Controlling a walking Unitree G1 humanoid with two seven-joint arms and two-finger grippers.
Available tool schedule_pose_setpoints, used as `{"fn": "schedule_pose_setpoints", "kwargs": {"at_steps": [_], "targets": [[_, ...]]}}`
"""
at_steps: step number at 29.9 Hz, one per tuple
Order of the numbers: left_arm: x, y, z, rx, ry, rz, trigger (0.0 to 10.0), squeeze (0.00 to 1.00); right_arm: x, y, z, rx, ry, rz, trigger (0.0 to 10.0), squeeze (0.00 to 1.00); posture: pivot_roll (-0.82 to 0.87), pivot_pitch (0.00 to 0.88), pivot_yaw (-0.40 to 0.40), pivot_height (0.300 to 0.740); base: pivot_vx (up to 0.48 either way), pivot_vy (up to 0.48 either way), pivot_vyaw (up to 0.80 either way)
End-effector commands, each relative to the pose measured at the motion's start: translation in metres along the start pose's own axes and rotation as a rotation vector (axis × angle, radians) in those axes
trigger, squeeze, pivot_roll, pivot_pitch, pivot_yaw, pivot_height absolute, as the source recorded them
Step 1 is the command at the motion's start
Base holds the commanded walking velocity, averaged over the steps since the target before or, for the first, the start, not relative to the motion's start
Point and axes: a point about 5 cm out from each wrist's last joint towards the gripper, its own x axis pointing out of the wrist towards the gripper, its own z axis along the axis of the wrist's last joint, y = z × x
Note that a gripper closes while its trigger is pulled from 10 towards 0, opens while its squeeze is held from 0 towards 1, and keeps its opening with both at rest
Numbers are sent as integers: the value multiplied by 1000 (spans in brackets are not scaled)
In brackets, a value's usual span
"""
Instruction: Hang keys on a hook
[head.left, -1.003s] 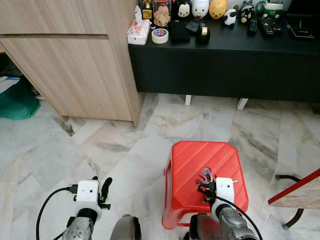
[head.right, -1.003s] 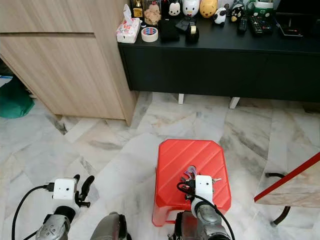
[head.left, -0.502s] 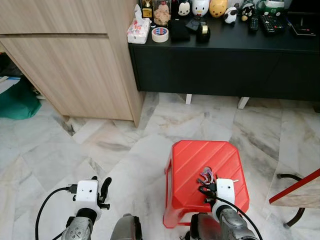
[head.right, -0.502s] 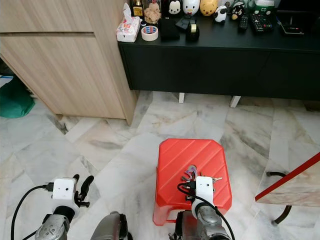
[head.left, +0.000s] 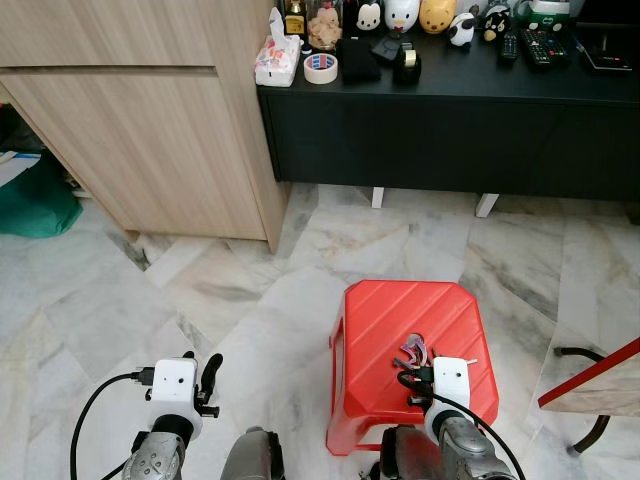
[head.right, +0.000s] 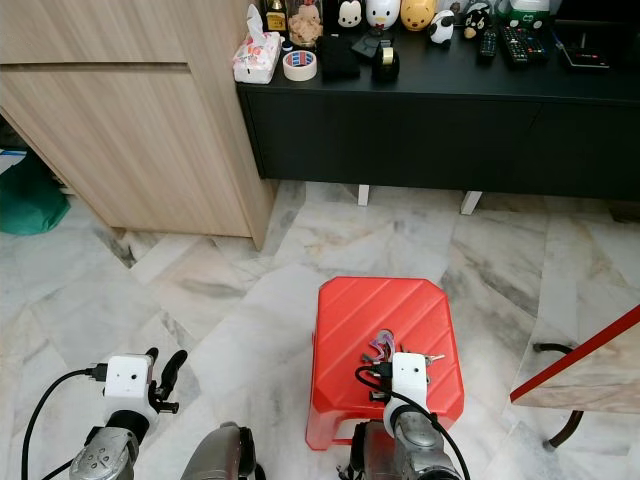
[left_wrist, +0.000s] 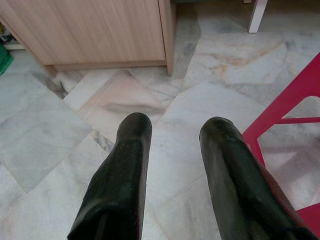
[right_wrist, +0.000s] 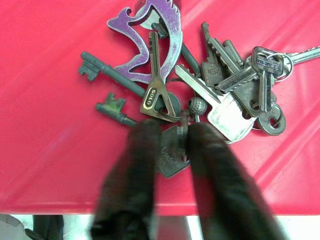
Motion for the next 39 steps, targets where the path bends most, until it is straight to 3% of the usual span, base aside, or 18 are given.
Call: {"fn": "schedule_pose_setpoints", "kwargs": {"at_steps": [1, 13, 19, 37, 38, 39], "targets": [[-4, 5, -9, 16, 43, 9, 10000, 0, -2, 1, -10, 15, 36, -1, 0, 0, 71, 190, 32, 654, 0, 0, 0], [-1, 5, -10, 17, 49, 7, 10000, 0, -1, 4, -1, 44, -17, 11, 0, 0, 71, 177, 33, 654, 0, 0, 0], [3, 6, -12, 23, 61, 12, 10000, 0, 2, 9, 30, 86, -181, 38, 0, 0, 66, 140, 28, 654, 0, 0, 0], [11, 12, -26, 36, 136, 58, 10000, 0, -9, 9, 85, 104, -545, 78, 0, 0, 11, 33, 8, 654, 0, 0, 0], [8, 15, -32, 28, 165, 78, 10000, 0, -11, 9, 86, 95, -565, 78, 9294, 0, 8, 20, 4, 654, 0, 0, 0], [3, 19, -40, 14, 205, 107, 10000, 0, -14, 8, 88, 86, -591, 79, 10000, 0, 7, 13, 0, 654, 0, 0, 0]]}}
